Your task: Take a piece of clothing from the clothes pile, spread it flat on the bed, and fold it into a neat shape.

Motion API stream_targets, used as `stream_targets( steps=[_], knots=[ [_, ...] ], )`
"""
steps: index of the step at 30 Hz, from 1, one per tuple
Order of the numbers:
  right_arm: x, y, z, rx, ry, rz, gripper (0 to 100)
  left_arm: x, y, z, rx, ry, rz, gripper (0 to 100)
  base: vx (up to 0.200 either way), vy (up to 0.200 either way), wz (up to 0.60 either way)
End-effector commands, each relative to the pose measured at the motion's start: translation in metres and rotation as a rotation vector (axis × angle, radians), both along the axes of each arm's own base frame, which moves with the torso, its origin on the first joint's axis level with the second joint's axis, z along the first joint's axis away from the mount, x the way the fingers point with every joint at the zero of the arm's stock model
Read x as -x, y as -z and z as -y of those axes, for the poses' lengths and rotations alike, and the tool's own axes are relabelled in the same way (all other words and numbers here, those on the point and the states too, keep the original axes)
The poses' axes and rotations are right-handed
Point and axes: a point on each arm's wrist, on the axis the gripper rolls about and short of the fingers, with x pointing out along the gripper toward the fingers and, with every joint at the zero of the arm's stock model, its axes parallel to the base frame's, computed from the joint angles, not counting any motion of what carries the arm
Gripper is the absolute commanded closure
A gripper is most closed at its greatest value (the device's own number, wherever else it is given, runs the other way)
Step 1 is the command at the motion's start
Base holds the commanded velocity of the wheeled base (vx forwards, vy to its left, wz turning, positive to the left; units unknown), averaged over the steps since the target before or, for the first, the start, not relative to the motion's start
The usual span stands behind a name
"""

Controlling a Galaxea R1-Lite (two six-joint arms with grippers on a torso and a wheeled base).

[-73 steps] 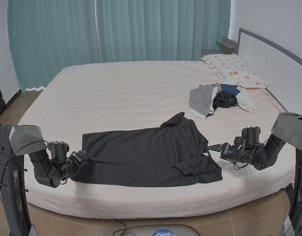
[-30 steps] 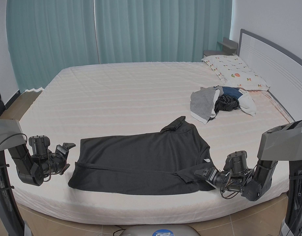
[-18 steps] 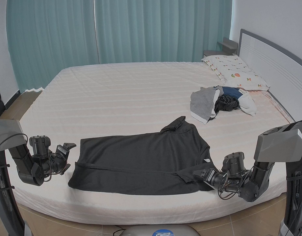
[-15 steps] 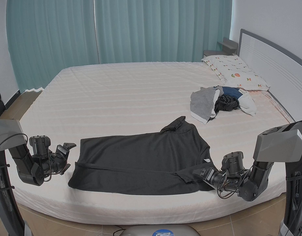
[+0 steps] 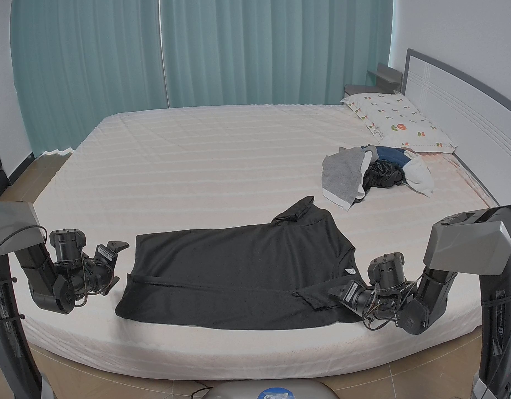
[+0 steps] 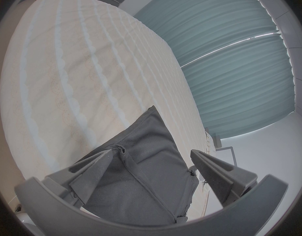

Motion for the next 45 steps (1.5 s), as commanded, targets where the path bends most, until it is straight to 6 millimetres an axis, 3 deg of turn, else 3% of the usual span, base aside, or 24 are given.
stream_targets(
  steps=[1, 7, 17, 34, 35, 44, 45],
  knots=[
    [0.0, -0.001, -0.001, 0.001, -0.001, 0.0, 100, 0.0, 0.0, 0.0, 0.001, -0.001, -0.001, 0, 0.0, 0.0, 0.0],
    [0.003, -0.004, 0.0, 0.003, 0.004, 0.004, 100, 0.0, 0.0, 0.0, 0.001, -0.001, -0.001, 0, 0.0, 0.0, 0.0],
    [0.023, -0.026, -0.003, -0.015, -0.033, 0.018, 100, 0.0, 0.001, 0.0, 0.002, 0.0, -0.006, 0, 0.0, 0.0, 0.0],
    [0.043, -0.019, 0.004, 0.007, -0.064, -0.059, 100, 0.0, 0.002, 0.0, -0.004, 0.005, -0.009, 0, 0.0, 0.0, 0.0],
    [0.043, -0.019, 0.005, 0.006, -0.067, -0.059, 0, 0.0, 0.002, 0.0, -0.004, 0.005, -0.011, 0, 0.0, 0.0, 0.0],
    [0.034, -0.033, 0.015, -0.018, -0.027, 0.011, 0, 0.0, 0.001, 0.001, -0.002, 0.004, -0.008, 0, 0.0, 0.0, 0.0],
    [0.026, -0.048, 0.029, -0.043, 0.015, 0.074, 0, -0.001, 0.0, 0.0, -0.002, 0.0, -0.005, 0, 0.0, 0.0, 0.0]
  ],
)
